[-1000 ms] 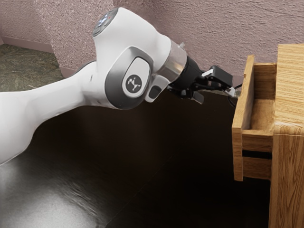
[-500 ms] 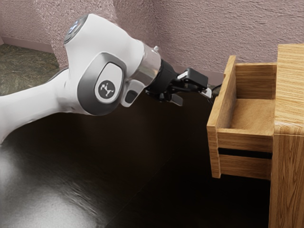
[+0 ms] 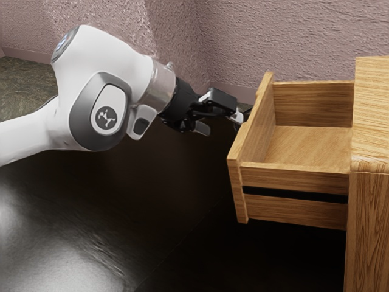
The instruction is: Pull the drawer handle with one arm to open the drawer
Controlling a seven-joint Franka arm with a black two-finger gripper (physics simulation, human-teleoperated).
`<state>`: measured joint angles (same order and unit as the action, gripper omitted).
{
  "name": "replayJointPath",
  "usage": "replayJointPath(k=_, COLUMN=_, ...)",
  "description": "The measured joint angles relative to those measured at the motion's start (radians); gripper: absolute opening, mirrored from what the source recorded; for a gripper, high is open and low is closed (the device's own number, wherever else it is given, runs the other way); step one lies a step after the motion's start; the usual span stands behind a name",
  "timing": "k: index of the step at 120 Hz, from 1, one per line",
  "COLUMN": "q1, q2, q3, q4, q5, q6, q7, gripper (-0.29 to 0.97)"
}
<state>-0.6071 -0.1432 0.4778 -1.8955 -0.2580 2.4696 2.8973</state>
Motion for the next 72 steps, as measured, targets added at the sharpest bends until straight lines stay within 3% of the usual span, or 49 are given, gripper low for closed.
replayJointPath(k=49, q1=-0.039, q2=-0.061, q3=0.05, q4=-0.04, q5=0.027, q6=0.012, q7=0.0, gripper=0.67)
replayJointPath(k=72, q1=-0.044, q2=-0.093, q3=0.051, q4=0.013, q5=0.03, q6=-0.019, q7=0.0, gripper=0.67)
